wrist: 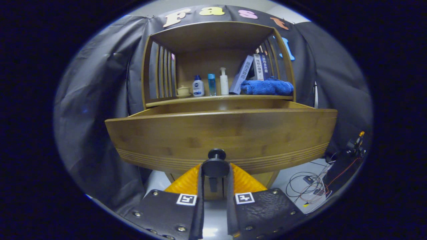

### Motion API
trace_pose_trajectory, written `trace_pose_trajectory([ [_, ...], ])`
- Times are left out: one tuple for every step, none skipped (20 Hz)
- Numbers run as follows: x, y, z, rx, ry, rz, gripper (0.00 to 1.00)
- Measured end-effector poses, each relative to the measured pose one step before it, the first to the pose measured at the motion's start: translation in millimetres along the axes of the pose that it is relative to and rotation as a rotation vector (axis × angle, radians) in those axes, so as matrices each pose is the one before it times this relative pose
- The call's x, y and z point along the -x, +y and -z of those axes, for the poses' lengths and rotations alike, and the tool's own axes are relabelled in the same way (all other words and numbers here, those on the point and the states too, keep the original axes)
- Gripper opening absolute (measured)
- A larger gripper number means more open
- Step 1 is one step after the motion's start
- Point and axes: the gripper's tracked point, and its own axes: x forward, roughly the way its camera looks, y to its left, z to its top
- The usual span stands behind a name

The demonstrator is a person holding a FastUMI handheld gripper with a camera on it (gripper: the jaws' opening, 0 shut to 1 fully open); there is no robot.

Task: Pull open the drawer, take out the items inside it, and place them on the countertop above the cabinet.

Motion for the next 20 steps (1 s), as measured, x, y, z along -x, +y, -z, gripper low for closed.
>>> trace_pose_trajectory([
  [0.20,0.45,0.38,0.00110,0.00611,-0.00135,0.28],
  [0.33,-0.17,-0.31,0.00042,-0.00258,0.00372,0.28],
  [-1.09,-0.13,-1.46,0.00245,-0.00357,0.00613,0.28],
  [0.45,-0.19,-0.29,0.01543,-0.00055,0.00832,0.28],
  [-3.17,0.67,-1.85,0.01622,-0.00485,0.00860,0.31],
  [-1.64,2.63,-0.37,0.02618,0.01333,-0.01026,0.38],
  [-1.62,4.17,-1.44,0.00909,0.01609,-0.01268,0.44],
  [0.30,5.15,-1.58,-0.01167,0.01326,-0.02740,0.50],
  [1.08,6.14,-2.45,-0.01679,0.00896,-0.03140,0.55],
  [1.86,3.14,-4.03,-0.01854,-0.00300,-0.01718,0.61],
  [0.25,-3.06,-6.41,-0.01022,-0.00223,0.00646,0.67],
  [1.22,-6.40,-3.29,0.00259,-0.00220,0.02858,0.73],
  [2.19,-6.49,-5.43,0.00678,0.00091,0.03088,0.78],
  [2.66,-1.44,-6.96,0.00487,-0.00283,0.01574,0.84],
  [2.95,3.27,-8.68,0.00319,-0.00727,-0.00091,0.90],
  [3.69,2.22,-10.24,0.00088,-0.00698,-0.00024,0.96],
  [3.96,0.55,-10.89,0.00251,-0.00768,0.00299,1.00],
  [3.16,0.59,-12.50,0.00283,-0.01219,0.00303,1.00],
  [1.73,0.74,-11.11,0.00245,-0.00594,0.00775,1.00],
  [1.54,1.74,-9.48,-0.00537,-0.00214,0.00352,1.00],
])
